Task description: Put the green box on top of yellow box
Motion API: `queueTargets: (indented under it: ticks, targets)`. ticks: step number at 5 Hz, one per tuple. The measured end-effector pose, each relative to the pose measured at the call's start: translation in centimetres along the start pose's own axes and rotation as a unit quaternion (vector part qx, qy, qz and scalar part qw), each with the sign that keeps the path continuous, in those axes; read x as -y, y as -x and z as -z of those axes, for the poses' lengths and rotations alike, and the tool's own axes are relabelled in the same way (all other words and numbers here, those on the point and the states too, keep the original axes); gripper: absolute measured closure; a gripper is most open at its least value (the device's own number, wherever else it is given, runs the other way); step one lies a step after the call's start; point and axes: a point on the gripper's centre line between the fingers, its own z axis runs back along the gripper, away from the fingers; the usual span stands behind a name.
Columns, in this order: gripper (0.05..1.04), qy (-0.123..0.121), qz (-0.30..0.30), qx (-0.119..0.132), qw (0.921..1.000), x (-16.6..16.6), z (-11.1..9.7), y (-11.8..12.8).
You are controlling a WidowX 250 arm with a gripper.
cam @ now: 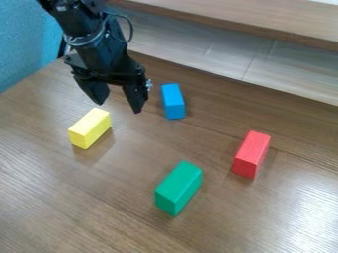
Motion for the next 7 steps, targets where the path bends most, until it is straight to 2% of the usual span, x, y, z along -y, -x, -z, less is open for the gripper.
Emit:
queueTargets:
  ticks: [1,3,5,7]
  targets:
    - [0.083,0.001,-0.001,-0.013,0.9999,0.0,0.6,0.5]
    - [0.083,0.017,0.012,-0.015,0.9997,1.4,1.1,1.0]
    - [0.083,0.054,0.035,-0.049,0.9967,5.3,3.4,3.5]
    - [0.083,0.062,0.078,-0.064,0.9929,8.8,4.5,5.9]
